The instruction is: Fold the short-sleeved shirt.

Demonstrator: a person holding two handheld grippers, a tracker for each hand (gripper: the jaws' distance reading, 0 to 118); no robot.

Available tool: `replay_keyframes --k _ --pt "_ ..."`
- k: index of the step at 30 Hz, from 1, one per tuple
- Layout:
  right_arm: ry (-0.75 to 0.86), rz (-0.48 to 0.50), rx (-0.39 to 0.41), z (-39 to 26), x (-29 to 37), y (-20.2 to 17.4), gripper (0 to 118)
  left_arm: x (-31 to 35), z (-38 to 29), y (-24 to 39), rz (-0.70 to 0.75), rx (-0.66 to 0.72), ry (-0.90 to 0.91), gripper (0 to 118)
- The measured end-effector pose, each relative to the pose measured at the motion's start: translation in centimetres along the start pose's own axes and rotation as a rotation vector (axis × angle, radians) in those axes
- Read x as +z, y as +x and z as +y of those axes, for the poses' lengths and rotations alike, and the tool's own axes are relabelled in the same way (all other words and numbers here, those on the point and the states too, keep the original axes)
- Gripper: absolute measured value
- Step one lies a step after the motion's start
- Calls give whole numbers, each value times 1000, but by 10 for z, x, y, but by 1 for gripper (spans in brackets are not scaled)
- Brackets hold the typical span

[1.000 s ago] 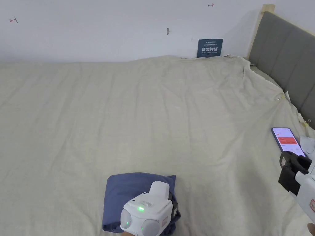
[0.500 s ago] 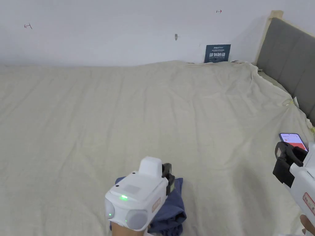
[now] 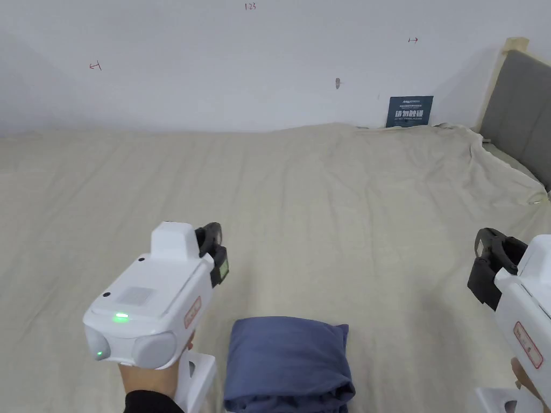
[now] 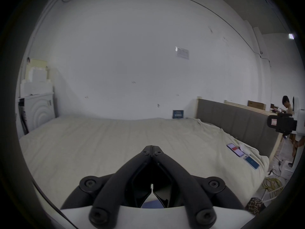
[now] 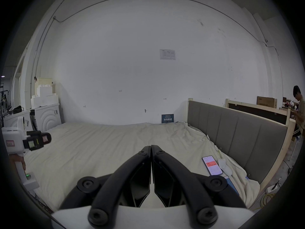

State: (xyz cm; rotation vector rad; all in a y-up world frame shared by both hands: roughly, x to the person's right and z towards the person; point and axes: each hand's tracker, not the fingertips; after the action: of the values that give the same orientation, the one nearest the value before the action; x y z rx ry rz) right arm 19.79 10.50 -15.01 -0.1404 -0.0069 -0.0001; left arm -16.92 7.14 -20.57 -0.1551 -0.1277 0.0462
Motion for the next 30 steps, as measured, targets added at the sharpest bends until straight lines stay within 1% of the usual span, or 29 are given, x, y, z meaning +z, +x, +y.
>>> replay_keyframes --k 10,20,23,25,30 --pt "57 1 32 -8 -12 -18 0 25 -2 -48 163 12 108 0" --pt "49 33 40 -13 -18 -31 0 30 -7 -62 204 21 101 0" --pt "33 60 34 -20 -24 -41 0 31 -9 -63 201 33 88 0" --pt "18 96 34 -29 -32 -52 0 30 -10 -63 200 42 76 0" --pt "-73 176 38 -65 -58 -87 0 27 -17 -68 186 76 46 0"
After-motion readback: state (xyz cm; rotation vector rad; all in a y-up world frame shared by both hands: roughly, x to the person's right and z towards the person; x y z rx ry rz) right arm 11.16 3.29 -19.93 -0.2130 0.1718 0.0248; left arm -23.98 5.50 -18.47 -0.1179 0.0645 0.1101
